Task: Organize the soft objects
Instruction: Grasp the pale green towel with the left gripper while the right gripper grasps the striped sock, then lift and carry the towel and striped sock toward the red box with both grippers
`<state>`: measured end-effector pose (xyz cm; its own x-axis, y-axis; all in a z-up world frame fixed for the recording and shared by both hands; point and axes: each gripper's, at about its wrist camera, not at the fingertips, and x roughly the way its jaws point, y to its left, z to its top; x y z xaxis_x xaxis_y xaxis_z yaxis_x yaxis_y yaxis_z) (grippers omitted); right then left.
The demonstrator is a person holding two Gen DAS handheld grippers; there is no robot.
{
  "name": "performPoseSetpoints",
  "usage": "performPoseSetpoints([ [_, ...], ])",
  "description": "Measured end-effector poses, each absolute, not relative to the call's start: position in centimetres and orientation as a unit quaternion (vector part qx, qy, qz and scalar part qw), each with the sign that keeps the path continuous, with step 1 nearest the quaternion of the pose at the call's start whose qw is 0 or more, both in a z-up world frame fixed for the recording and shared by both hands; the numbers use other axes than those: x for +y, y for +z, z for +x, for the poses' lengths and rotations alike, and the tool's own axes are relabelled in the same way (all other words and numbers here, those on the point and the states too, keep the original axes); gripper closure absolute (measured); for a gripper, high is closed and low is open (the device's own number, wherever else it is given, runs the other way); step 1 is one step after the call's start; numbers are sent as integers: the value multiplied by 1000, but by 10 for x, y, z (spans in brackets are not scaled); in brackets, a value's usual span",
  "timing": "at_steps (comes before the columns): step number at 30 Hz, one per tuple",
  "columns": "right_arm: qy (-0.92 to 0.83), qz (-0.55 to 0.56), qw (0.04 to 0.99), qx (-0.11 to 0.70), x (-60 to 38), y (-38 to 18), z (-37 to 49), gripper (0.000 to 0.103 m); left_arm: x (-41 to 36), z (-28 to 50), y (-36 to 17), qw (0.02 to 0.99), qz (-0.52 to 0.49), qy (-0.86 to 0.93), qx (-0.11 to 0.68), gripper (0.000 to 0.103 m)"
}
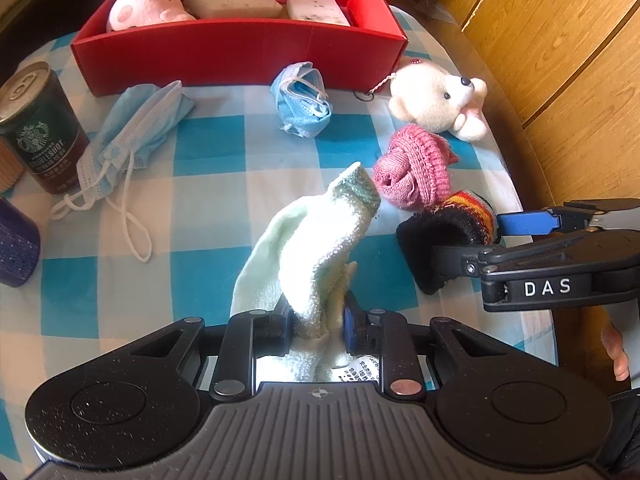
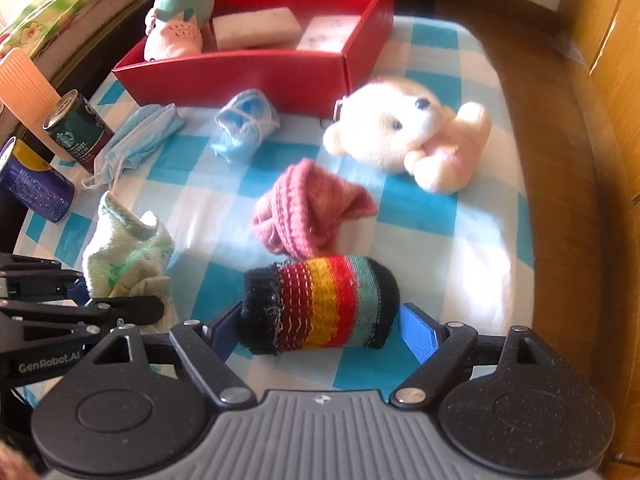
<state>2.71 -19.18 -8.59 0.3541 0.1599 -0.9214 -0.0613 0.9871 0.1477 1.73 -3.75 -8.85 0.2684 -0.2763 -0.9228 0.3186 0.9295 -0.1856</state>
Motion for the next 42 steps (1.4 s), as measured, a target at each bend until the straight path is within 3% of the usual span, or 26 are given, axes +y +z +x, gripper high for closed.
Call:
performPoseSetpoints([
  [3,64,48,820,567,-193,-89,28,42,-37,17,-90,795,20,-184,578,79],
  [5,63,52,817,571,-192,-92,30,51,-36,17,-91,793,20,-185,580,79],
  [7,62,45,815,574,-190,-94,32,67,-37,17,-91,792,21,-185,581,79],
  [13,81,37,812,577,-181,-92,27,83,-38,18,-92,791,25,-184,583,78],
  [42,130,16,837,532,-154,-56,13,87,-29,24,-63,820,21,-171,546,78],
])
